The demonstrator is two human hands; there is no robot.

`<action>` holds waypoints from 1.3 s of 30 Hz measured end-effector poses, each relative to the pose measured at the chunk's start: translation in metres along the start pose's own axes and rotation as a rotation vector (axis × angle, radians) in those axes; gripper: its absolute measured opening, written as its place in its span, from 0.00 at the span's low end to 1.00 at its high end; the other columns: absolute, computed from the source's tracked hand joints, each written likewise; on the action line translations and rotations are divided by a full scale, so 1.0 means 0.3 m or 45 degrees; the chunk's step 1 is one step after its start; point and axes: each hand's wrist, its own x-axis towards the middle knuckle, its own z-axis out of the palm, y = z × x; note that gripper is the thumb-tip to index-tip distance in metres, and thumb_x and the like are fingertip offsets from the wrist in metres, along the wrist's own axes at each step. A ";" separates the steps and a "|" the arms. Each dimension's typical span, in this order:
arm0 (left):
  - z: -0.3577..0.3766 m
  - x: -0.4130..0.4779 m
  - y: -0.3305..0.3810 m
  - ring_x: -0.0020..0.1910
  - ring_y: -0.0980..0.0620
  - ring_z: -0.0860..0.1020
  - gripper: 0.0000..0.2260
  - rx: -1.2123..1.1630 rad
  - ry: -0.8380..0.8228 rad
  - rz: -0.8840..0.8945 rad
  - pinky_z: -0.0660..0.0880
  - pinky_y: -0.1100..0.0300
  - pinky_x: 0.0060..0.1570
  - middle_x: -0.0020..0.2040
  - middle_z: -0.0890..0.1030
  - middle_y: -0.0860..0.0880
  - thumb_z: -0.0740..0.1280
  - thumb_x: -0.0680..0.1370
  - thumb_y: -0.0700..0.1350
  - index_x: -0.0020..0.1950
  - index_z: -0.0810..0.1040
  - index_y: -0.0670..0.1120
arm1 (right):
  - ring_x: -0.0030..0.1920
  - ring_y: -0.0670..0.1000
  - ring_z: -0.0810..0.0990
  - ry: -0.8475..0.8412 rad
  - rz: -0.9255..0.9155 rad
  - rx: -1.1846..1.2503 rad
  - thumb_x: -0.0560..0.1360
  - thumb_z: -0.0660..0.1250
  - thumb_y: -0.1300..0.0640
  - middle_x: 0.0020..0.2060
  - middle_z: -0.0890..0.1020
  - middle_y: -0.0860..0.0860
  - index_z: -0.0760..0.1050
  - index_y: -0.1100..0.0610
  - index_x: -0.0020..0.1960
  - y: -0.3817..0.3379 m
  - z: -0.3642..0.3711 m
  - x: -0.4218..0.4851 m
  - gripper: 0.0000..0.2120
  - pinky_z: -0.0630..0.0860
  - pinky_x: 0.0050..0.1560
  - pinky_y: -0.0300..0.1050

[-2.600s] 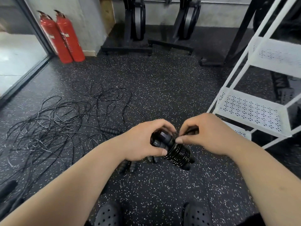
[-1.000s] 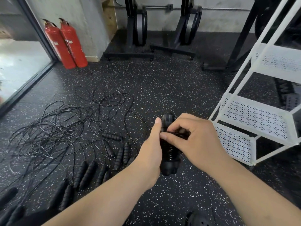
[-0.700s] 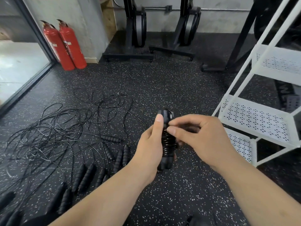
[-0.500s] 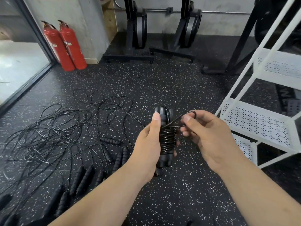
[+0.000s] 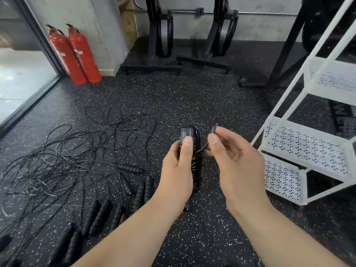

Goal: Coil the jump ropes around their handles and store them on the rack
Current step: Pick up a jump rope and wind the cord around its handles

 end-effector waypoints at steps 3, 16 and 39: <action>-0.001 -0.002 0.000 0.57 0.54 0.85 0.23 0.023 -0.012 0.058 0.80 0.47 0.65 0.56 0.88 0.54 0.60 0.80 0.67 0.63 0.82 0.53 | 0.53 0.44 0.88 -0.059 -0.025 -0.129 0.82 0.72 0.54 0.52 0.88 0.41 0.85 0.48 0.63 -0.004 -0.006 0.012 0.11 0.83 0.61 0.47; -0.041 0.031 0.004 0.56 0.56 0.84 0.24 0.106 0.048 0.163 0.80 0.50 0.62 0.55 0.87 0.55 0.58 0.80 0.67 0.62 0.81 0.53 | 0.48 0.44 0.87 -0.277 -0.178 -0.565 0.78 0.76 0.53 0.45 0.87 0.38 0.88 0.45 0.56 -0.002 -0.020 0.007 0.08 0.83 0.55 0.49; -0.071 0.036 -0.001 0.42 0.54 0.83 0.25 0.231 -0.168 0.127 0.80 0.58 0.40 0.49 0.87 0.47 0.58 0.80 0.66 0.61 0.81 0.48 | 0.35 0.50 0.82 -0.427 0.652 0.005 0.67 0.82 0.62 0.37 0.83 0.56 0.84 0.63 0.52 -0.053 -0.039 0.089 0.15 0.82 0.37 0.42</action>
